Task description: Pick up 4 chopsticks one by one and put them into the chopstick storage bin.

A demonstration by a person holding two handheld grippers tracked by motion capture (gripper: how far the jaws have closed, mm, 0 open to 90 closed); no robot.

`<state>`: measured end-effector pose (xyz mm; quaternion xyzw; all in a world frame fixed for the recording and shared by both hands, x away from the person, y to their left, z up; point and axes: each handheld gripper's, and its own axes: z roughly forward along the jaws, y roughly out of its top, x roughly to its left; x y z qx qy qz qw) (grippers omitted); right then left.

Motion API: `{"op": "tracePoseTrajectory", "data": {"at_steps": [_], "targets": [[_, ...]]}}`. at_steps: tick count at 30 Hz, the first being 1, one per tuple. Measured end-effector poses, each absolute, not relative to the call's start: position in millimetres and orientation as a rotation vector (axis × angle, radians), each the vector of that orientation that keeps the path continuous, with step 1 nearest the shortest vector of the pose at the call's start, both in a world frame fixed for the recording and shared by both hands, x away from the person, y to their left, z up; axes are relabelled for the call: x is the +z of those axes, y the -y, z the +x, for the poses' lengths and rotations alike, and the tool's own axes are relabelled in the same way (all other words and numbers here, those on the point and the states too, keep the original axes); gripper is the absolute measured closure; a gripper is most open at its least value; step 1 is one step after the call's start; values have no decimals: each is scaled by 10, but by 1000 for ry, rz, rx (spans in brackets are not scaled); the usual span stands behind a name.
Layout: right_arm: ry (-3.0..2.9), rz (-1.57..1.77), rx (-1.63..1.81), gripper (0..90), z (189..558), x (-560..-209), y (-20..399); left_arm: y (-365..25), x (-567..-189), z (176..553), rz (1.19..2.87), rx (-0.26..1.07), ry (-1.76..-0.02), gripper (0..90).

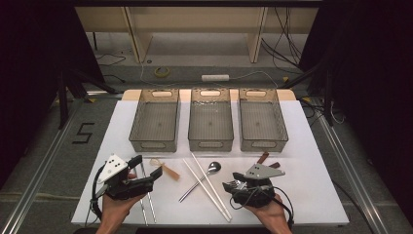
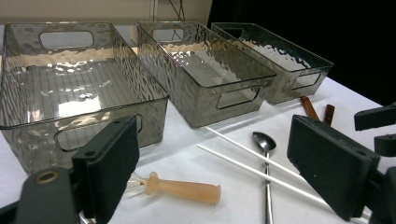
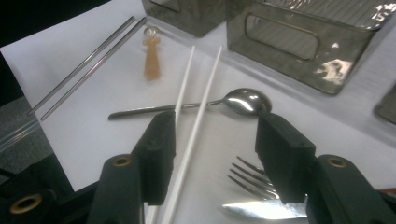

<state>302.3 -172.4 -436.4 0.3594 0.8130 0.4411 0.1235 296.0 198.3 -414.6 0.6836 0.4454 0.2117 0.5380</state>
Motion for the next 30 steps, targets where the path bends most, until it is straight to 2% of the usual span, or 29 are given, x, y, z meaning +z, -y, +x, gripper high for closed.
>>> {"op": "tracePoseTrajectory", "data": {"at_steps": [15,30], "targets": [[-2520,1068,1141,590,3145,-4561,1375,-1982,-4147,2963,1633,498,-1055,162],[-2639,1066,1007,711,3283,-4679,1224,-1977,-4146,2964,1632,496,-1053,162]]}}
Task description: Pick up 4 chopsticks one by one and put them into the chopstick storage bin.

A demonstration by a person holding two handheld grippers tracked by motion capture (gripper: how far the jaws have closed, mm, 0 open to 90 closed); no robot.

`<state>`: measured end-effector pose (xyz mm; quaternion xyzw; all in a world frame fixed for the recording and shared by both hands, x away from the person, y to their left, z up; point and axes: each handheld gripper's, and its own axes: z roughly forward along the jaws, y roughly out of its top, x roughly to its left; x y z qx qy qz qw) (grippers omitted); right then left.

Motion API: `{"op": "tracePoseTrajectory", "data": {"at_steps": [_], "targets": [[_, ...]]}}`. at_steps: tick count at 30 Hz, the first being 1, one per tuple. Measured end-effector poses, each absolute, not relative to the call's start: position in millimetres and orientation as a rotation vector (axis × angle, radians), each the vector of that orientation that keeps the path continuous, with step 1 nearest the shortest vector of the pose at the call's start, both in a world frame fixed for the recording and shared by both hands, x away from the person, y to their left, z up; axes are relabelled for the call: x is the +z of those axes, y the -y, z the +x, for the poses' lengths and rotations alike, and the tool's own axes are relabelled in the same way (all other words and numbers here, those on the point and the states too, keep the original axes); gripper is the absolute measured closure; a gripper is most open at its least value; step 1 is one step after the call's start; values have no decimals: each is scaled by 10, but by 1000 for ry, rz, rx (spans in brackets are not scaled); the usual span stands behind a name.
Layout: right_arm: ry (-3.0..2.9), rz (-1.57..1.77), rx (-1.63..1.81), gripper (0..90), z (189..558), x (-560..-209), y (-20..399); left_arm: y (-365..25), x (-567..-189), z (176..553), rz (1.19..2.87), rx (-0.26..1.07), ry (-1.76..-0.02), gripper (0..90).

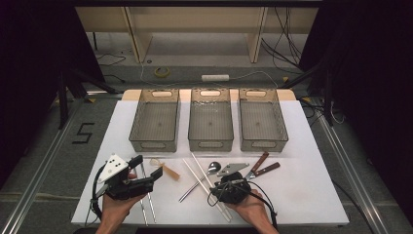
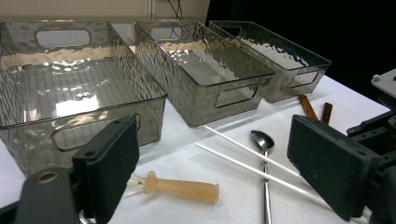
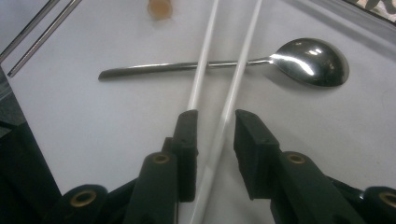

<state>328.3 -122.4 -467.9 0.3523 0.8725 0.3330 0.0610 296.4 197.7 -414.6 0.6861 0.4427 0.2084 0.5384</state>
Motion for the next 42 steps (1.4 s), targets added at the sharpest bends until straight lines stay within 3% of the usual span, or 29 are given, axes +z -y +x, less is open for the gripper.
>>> {"op": "tracePoseTrajectory", "data": {"at_steps": [42], "targets": [[-2643,1193,924,845,3377,-4784,1162,-1969,-4143,2958,1638,491,-1045,163]]}}
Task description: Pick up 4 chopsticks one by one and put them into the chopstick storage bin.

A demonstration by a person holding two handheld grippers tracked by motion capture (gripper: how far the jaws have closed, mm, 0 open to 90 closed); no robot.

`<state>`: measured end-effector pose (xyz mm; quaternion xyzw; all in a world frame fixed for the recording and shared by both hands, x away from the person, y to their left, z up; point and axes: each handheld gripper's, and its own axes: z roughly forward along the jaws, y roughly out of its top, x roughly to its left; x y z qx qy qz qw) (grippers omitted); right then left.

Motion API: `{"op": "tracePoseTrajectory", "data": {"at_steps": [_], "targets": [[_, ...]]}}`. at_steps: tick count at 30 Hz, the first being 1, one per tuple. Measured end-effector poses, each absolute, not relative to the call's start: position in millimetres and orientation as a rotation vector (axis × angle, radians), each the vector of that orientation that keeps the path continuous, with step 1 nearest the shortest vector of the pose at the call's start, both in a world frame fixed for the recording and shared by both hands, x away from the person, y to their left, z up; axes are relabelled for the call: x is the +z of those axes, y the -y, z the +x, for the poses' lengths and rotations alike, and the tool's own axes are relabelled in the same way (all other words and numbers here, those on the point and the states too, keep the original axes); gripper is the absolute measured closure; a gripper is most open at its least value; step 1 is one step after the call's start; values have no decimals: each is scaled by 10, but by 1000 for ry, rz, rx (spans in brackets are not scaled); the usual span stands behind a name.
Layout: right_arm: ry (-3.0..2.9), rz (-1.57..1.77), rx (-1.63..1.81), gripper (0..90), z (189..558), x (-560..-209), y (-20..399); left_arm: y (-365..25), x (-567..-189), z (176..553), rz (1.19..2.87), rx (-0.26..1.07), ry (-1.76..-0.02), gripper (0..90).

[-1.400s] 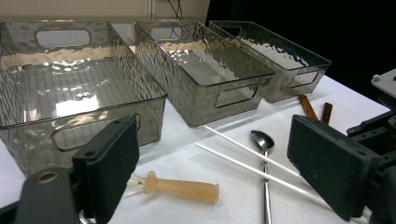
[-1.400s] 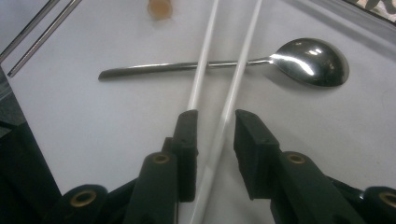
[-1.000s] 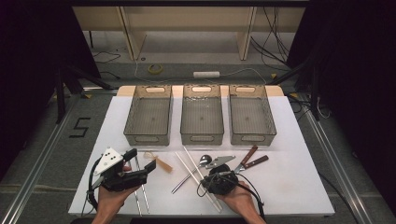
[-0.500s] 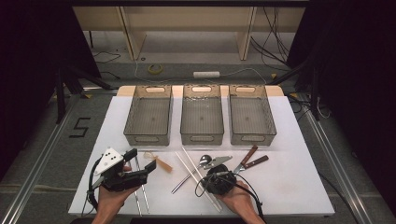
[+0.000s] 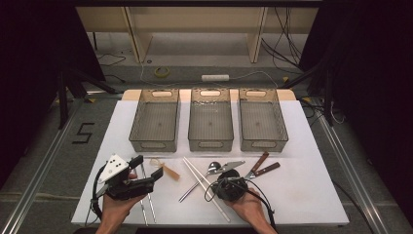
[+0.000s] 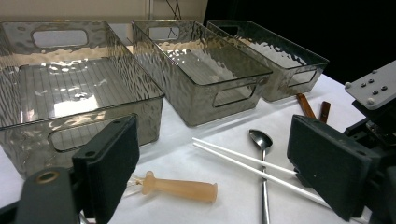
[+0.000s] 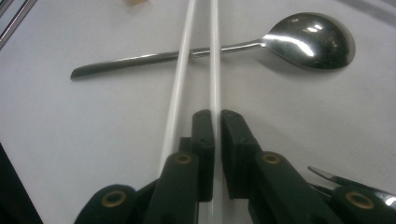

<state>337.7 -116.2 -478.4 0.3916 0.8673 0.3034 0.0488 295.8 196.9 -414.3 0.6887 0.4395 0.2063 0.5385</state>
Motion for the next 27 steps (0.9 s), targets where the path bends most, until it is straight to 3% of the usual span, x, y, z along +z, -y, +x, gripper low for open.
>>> {"op": "tracePoseTrajectory", "data": {"at_steps": [14,27], "targets": [[-2630,1131,977,851,3371,-4608,1231,-1950,-4148,2966,1665,471,-1023,163],[-2742,885,970,851,3296,-4360,1257,-1714,-4183,3054,1874,384,-900,168]]}}
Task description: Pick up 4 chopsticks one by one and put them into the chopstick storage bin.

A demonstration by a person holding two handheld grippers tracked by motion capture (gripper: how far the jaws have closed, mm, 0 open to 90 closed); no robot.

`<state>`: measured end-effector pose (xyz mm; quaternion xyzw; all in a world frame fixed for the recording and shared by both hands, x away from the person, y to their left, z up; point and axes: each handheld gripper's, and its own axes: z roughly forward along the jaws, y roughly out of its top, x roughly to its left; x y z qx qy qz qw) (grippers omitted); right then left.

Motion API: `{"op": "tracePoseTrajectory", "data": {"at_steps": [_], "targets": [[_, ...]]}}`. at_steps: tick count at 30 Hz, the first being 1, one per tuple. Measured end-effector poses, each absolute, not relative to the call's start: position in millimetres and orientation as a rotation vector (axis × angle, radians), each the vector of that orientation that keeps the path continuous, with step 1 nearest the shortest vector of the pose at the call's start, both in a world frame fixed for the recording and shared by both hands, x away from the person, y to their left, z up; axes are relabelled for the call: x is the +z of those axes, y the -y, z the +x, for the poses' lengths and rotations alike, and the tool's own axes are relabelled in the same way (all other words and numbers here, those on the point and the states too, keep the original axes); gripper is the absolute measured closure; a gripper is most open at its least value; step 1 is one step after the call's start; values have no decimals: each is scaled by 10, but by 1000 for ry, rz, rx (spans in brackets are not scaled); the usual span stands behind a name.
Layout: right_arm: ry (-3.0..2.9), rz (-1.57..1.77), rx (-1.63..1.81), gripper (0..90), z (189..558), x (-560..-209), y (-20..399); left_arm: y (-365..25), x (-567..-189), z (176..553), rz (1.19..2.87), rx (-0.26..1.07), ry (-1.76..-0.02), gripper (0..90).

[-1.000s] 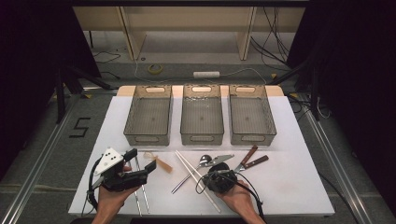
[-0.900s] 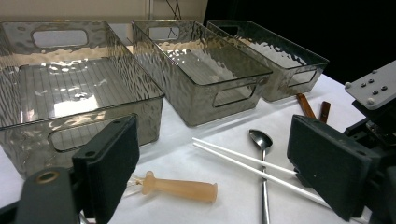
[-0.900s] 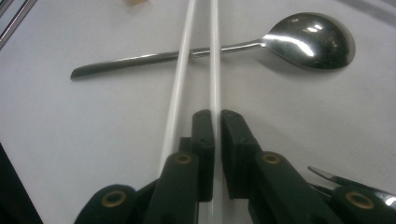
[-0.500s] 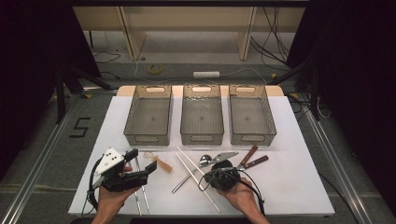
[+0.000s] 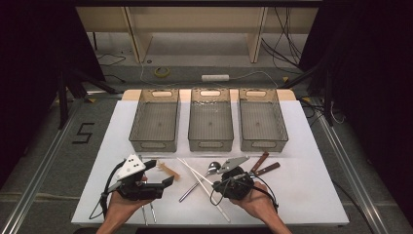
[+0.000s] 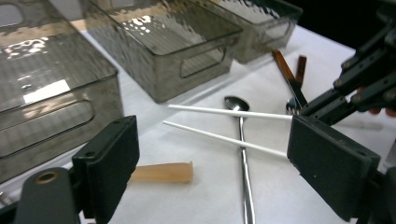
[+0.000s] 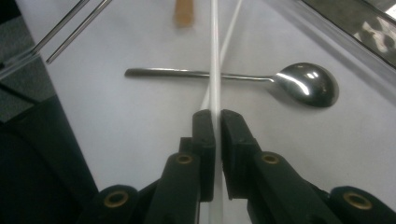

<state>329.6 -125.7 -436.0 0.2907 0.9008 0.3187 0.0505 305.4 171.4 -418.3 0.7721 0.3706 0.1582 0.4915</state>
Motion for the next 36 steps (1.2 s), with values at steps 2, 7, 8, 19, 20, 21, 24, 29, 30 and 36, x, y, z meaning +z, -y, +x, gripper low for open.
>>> {"op": "tracePoseTrajectory", "data": {"at_steps": [2,7,8,19,20,21,24,29,30,36], "targets": [[-2754,855,962,851,3276,-4340,1243,-1655,-4187,3069,1898,355,-878,172],[-2791,763,931,851,3245,-4310,1208,-1497,-4209,3105,2006,325,-772,198],[-2801,748,926,851,3238,-4305,1201,-1463,-4210,3107,2033,327,-751,201],[-2858,618,888,850,3188,-4254,1152,-1205,-4263,3100,2215,319,-631,269],[-2865,601,883,851,3182,-4247,1149,-1191,-4274,3099,2231,309,-619,277],[-2869,590,879,851,3176,-4241,1142,-1179,-4285,3097,2246,303,-608,287],[-2889,562,875,851,3163,-4228,1125,-1155,-4304,3094,2299,300,-562,343],[-2913,524,868,851,3136,-4218,1103,-1126,-4319,3097,2358,286,-531,419],[-2918,515,871,851,3133,-4216,1099,-1124,-4323,3099,2371,280,-523,431],[-2940,456,872,851,3109,-4201,1069,-1097,-4351,3087,2443,289,-454,494]]}}
